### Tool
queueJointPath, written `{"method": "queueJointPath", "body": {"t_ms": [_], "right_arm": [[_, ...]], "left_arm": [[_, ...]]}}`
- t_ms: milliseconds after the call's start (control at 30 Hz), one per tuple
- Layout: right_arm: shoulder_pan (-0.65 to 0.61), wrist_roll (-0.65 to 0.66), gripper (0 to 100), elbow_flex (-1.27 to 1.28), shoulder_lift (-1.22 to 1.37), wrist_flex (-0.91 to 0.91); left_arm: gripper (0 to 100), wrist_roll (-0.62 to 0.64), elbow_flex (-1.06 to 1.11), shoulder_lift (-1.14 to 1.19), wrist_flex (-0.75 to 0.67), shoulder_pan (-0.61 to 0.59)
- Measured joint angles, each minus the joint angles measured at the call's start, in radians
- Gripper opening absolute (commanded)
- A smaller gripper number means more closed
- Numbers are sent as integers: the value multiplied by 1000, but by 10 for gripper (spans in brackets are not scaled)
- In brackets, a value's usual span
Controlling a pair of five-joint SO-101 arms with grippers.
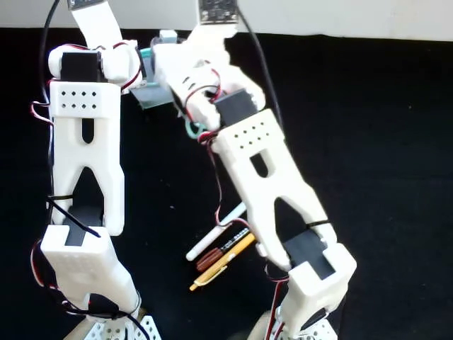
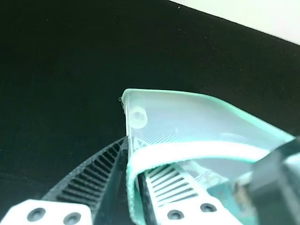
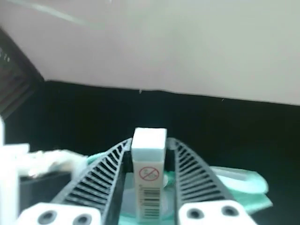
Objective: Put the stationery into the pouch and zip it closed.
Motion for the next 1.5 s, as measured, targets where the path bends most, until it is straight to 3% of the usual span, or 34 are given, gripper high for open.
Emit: {"method": "queueJointPath", "body": {"t_ms": [100, 1033, 1267, 1500], "right_arm": [[-11, 0, 335, 0, 2, 12], [-14, 0, 335, -89, -91, 60], [5, 0, 335, -89, -91, 123], [17, 0, 335, 94, -95, 51]], "left_arm": [[7, 0, 0, 0, 0, 0], [7, 0, 2, 0, 0, 0], [7, 51, -8, 2, 0, 0], [7, 51, -8, 2, 0, 0]]}}
